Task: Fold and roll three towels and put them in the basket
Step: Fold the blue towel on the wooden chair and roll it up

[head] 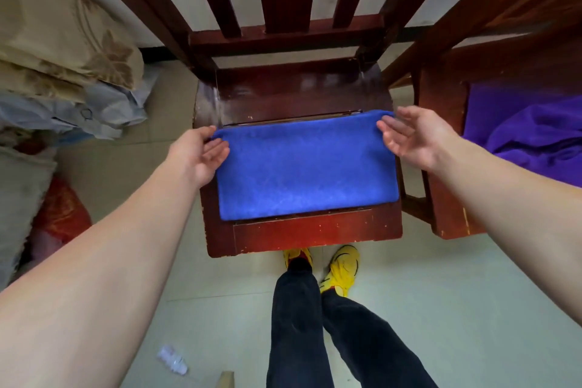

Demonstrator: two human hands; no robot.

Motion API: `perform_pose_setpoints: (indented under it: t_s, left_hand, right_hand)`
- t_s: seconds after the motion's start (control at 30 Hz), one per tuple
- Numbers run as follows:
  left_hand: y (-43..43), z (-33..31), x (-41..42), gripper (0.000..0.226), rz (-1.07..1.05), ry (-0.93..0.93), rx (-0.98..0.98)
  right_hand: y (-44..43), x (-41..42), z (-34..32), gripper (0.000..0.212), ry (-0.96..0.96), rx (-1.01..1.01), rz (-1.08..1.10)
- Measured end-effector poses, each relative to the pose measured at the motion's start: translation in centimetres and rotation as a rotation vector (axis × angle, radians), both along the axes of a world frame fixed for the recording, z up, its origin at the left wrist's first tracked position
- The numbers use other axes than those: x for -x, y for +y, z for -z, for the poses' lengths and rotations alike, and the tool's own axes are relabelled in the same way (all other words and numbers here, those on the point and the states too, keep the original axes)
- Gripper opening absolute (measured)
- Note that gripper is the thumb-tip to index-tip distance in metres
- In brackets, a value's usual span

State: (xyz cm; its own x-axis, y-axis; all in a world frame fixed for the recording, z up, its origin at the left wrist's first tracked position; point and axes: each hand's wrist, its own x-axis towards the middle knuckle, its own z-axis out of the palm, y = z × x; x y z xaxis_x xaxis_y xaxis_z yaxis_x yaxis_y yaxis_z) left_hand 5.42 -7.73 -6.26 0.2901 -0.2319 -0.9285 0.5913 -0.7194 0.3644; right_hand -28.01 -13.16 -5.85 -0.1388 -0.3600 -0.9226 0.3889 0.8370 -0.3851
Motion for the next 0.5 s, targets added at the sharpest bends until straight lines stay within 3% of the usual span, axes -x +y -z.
perform_pose_setpoints:
  t_s: [0.1,0.17,0.2,0.27,0.37,0.5]
  left_hand:
    - [-0.6,0.6,0.3,0.022,0.039,-0.236,0.005]
    - [-0.8,0.4,1.4,0.016,0.16,-0.493,0.076]
    - [-0.7,0.3,2.3,0.017,0.244,-0.539,0.125]
    - [-0.4,0.2,4.3,0.018,0.42,-0.445,0.163]
    - [0.9,1.0,5.2,0.016,0.581,-0.197,0.043]
    - [1.8,1.6,2.2,0.012,0.454,-0.306,0.002]
  right_hand:
    - [-0.5,-0.8,0.4,0.012,0.221,0.068,-0.07]
    - [-0.5,-2.2,0.1,0.02,0.41,0.159,-0.189]
    - [-0.3,-3.4,-0.1,0.021,0.416,0.182,-0.248]
    - [0.4,-6.0,0.0,0.02,0.287,0.143,-0.394]
    - [1.5,-7.8,1.1,0.016,0.11,-0.012,-0.64]
    - [-0.3,-4.3,1.8,0.012,0.208,0.003,-0.452]
